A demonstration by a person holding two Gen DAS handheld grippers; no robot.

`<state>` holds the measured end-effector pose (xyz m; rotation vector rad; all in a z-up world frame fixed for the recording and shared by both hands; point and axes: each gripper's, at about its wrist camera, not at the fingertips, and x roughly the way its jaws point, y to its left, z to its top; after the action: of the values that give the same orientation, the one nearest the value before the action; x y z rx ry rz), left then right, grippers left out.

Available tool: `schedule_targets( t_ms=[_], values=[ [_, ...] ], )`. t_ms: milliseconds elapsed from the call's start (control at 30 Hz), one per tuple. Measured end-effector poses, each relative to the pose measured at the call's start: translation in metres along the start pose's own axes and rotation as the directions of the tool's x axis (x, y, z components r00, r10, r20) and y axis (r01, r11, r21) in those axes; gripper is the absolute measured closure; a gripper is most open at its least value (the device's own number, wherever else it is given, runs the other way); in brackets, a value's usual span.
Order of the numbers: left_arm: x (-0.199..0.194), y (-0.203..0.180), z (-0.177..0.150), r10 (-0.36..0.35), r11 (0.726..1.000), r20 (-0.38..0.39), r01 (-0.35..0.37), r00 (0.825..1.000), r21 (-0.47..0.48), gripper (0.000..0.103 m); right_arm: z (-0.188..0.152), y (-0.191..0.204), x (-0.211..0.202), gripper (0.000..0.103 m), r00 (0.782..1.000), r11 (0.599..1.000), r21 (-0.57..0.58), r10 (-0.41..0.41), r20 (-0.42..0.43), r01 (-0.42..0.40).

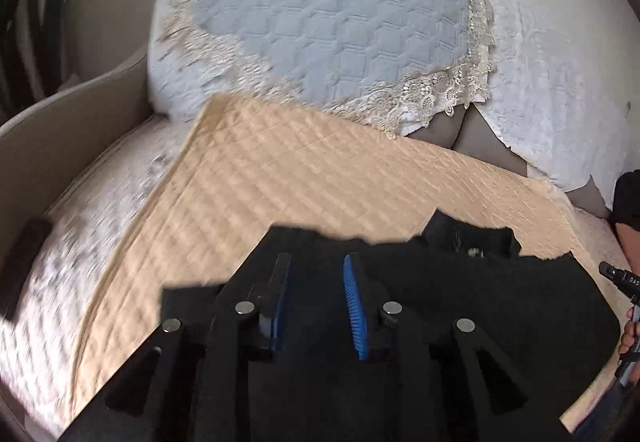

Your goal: Fold large clothes

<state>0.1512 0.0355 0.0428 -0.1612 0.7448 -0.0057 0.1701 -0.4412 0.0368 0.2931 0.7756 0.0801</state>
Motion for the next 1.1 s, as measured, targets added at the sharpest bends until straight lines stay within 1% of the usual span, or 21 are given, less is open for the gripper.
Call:
schedule_targets(
  t_ms=[33, 67, 100, 167, 200, 233, 267, 300, 433, 533, 600, 633, 667, 733, 833, 900, 933, 967, 1000, 1067, 1100],
  values=[
    [0.010, -0.004, 0.003, 0.000, 1.000, 0.005, 0.000, 1.000, 0.011, 0.075, 0.001, -0.001, 0.009, 0.072, 1.000, 1.000, -0.011, 0.000, -0.007, 0.000],
    [0.022, -0.005, 0.005, 0.010, 1.000, 0.005, -0.010, 1.000, 0.023, 0.075, 0.001, -0.007, 0.023, 0.071, 0.999, 1.000, -0.008, -0.018, -0.030, 0.018],
    [0.036, -0.004, 0.004, 0.030, 0.999, -0.014, -0.030, 0.999, 0.023, 0.075, 0.000, -0.016, 0.036, 0.071, 0.998, 0.999, 0.011, -0.032, -0.063, 0.032],
    [0.066, 0.011, -0.002, 0.028, 0.999, -0.097, -0.031, 0.995, -0.031, 0.075, -0.004, -0.037, 0.056, 0.071, 0.994, 0.997, 0.075, -0.020, -0.109, 0.028],
    [0.080, 0.020, -0.009, 0.024, 0.996, -0.139, -0.035, 0.990, -0.079, 0.076, -0.007, -0.047, 0.060, 0.073, 0.993, 0.993, 0.119, 0.002, -0.117, 0.012],
    [0.088, 0.031, -0.014, -0.007, 0.991, -0.160, -0.014, 0.987, -0.135, 0.078, -0.009, -0.052, 0.060, 0.077, 0.994, 0.989, 0.146, 0.014, -0.112, 0.002],
    [0.089, 0.037, -0.015, -0.031, 0.986, -0.148, 0.006, 0.988, -0.167, 0.079, -0.009, -0.054, 0.060, 0.077, 0.995, 0.989, 0.151, 0.021, -0.099, -0.006],
    [0.087, 0.040, -0.015, -0.039, 0.983, -0.138, 0.014, 0.990, -0.182, 0.079, -0.009, -0.053, 0.061, 0.077, 0.995, 0.989, 0.149, 0.021, -0.098, -0.006],
    [0.092, 0.034, -0.018, -0.010, 0.989, -0.151, -0.013, 0.988, -0.148, 0.079, -0.009, -0.054, 0.068, 0.077, 0.992, 0.988, 0.152, 0.012, -0.129, 0.008],
    [0.094, 0.032, -0.017, -0.005, 0.989, -0.161, -0.019, 0.987, -0.144, 0.079, -0.006, -0.053, 0.067, 0.077, 0.991, 0.988, 0.152, 0.009, -0.136, 0.012],
    [0.094, 0.029, -0.014, -0.003, 0.991, -0.172, -0.020, 0.985, -0.133, 0.080, -0.005, -0.048, 0.063, 0.075, 0.990, 0.991, 0.129, -0.017, -0.140, 0.035],
    [0.091, 0.027, -0.011, 0.006, 0.992, -0.179, -0.028, 0.984, -0.120, 0.080, -0.004, -0.041, 0.054, 0.075, 0.991, 0.993, 0.104, -0.046, -0.129, 0.059],
    [0.086, 0.023, -0.008, 0.016, 0.994, -0.177, -0.034, 0.984, -0.103, 0.080, -0.003, -0.034, 0.045, 0.073, 0.992, 0.994, 0.088, -0.056, -0.109, 0.066],
    [0.071, 0.020, -0.004, 0.019, 0.996, -0.149, -0.031, 0.989, -0.083, 0.079, -0.003, -0.025, 0.026, 0.072, 0.995, 0.995, 0.073, -0.056, -0.078, 0.061],
    [0.037, 0.014, -0.006, -0.002, 0.999, -0.097, -0.001, 0.995, -0.037, 0.076, -0.015, -0.016, -0.005, 0.071, 0.998, 0.998, 0.032, -0.055, -0.022, 0.056],
    [0.016, 0.013, -0.014, -0.007, 1.000, -0.049, 0.008, 0.999, 0.013, 0.072, -0.023, -0.022, -0.008, 0.068, 0.996, 0.996, 0.025, -0.090, -0.020, 0.091],
    [0.010, 0.015, -0.020, 0.009, 0.999, -0.034, -0.008, 0.999, 0.031, 0.069, -0.027, -0.028, -0.004, 0.067, 0.992, 0.992, 0.021, -0.123, -0.036, 0.124],
    [0.010, 0.019, -0.025, 0.028, 0.999, -0.034, -0.027, 0.999, 0.037, 0.068, -0.034, -0.037, 0.003, 0.067, 0.985, 0.986, 0.020, -0.161, -0.058, 0.163],
    [0.014, 0.026, -0.031, 0.044, 0.999, -0.051, -0.042, 0.998, 0.034, 0.068, -0.041, -0.050, 0.010, 0.067, 0.983, 0.984, 0.045, -0.167, -0.077, 0.171],
    [0.030, 0.043, -0.044, 0.072, 0.997, -0.111, -0.073, 0.991, -0.003, 0.068, -0.041, -0.058, 0.007, 0.068, 0.989, 0.985, 0.098, -0.135, -0.059, 0.140],
    [0.031, 0.050, -0.048, 0.064, 0.997, -0.115, -0.068, 0.991, -0.023, 0.068, -0.038, -0.055, 0.003, 0.068, 0.988, 0.984, 0.096, -0.147, -0.049, 0.151]
  ],
)
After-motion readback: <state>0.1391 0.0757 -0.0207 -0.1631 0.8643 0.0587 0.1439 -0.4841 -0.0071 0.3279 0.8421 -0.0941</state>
